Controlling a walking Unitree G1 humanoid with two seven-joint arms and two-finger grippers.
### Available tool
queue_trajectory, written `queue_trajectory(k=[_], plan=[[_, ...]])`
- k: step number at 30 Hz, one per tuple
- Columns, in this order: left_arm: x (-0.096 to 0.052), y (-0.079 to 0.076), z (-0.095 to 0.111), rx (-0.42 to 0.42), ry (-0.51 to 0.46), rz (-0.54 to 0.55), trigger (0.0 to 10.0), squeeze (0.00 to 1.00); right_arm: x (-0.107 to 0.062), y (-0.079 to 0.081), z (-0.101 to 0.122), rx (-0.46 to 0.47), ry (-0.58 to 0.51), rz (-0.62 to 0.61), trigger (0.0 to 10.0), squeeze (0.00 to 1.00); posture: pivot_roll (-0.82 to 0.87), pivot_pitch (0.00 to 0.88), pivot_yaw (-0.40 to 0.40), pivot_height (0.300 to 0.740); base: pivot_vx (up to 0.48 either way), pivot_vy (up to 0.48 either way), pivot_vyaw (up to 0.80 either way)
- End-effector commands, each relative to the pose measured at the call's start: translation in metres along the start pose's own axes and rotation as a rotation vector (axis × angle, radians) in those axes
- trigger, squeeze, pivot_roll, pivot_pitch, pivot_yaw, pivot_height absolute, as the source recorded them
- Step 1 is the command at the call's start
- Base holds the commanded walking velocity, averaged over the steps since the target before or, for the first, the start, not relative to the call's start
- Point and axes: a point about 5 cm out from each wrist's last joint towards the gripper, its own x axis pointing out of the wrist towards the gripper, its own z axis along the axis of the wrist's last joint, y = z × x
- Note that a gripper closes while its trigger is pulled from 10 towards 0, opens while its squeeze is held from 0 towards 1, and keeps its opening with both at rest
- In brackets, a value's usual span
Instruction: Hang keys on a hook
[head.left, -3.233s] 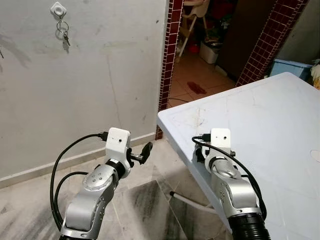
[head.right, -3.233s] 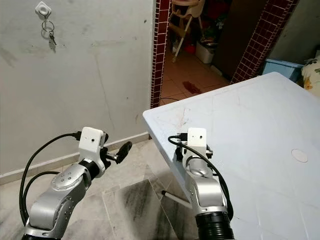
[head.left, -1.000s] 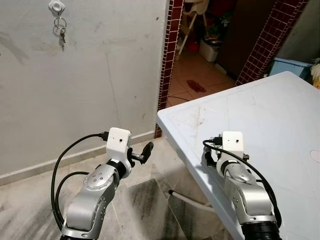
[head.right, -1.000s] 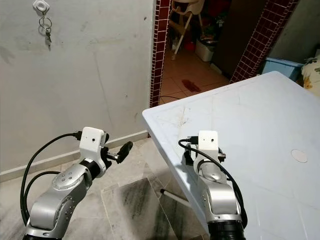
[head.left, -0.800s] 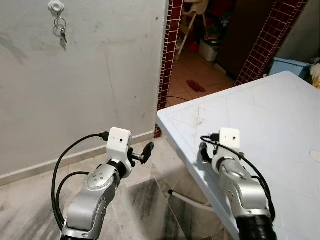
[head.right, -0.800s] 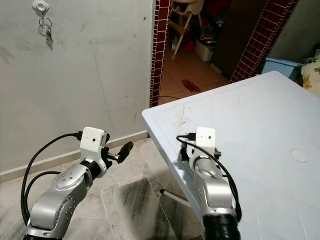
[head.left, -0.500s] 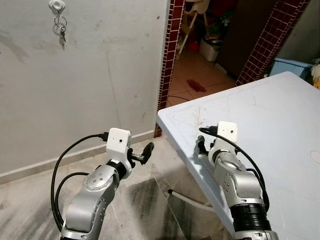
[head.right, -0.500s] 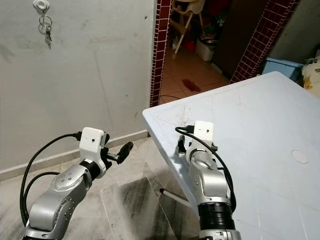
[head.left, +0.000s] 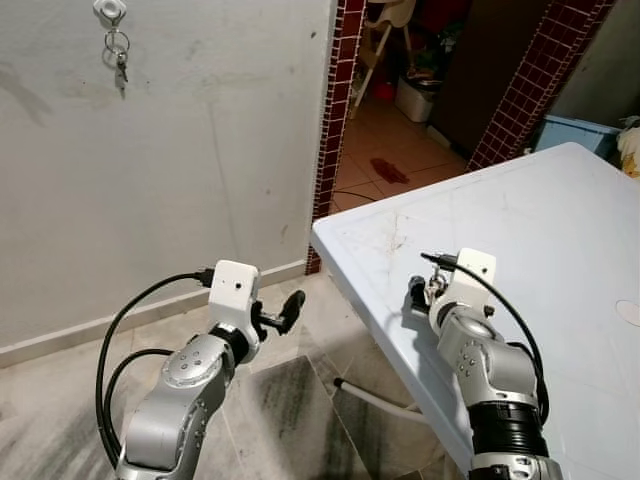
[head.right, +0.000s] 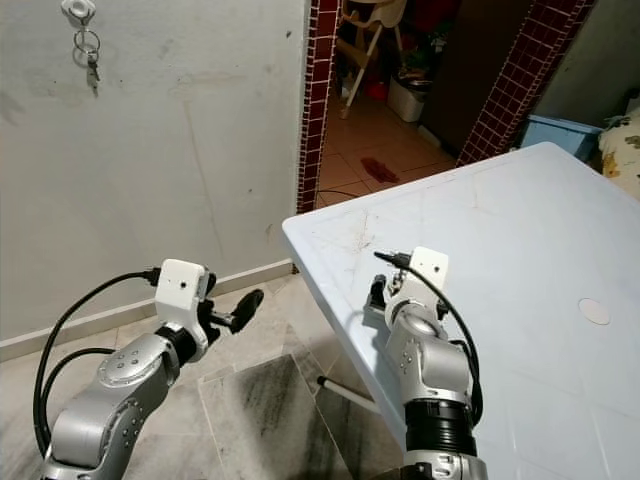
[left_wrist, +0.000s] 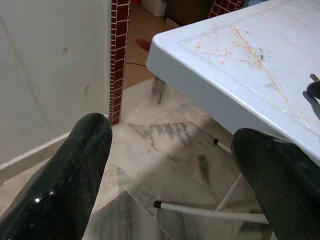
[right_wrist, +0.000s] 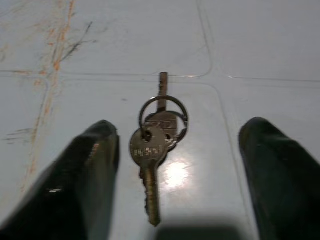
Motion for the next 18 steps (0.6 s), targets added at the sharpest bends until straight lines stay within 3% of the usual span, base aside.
queue_trajectory(k=[1, 2, 18], plan=[[-0.001, -0.003, 0.005, 0.009, -0.013, -0.012, 10.0, 0.0, 0.0, 0.004, -0.022, 0.03, 0.114, 0.032, 1.8, 0.0, 0.13, 0.085, -0.102, 0.74, 0.0, 0.0, 0.0], [-0.001, -0.003, 0.005, 0.009, -0.012, -0.013, 10.0, 0.0, 0.0, 0.004, -0.022, 0.035, 0.117, 0.035, 0.0, 0.0, 0.13, 0.085, -0.102, 0.74, 0.0, 0.0, 0.0], [-0.001, -0.003, 0.004, 0.011, -0.007, -0.018, 10.0, 0.0, -0.015, 0.01, -0.032, -0.015, 0.17, 0.144, 0.0, 0.0, 0.13, 0.079, -0.097, 0.74, 0.0, 0.0, 0.0]])
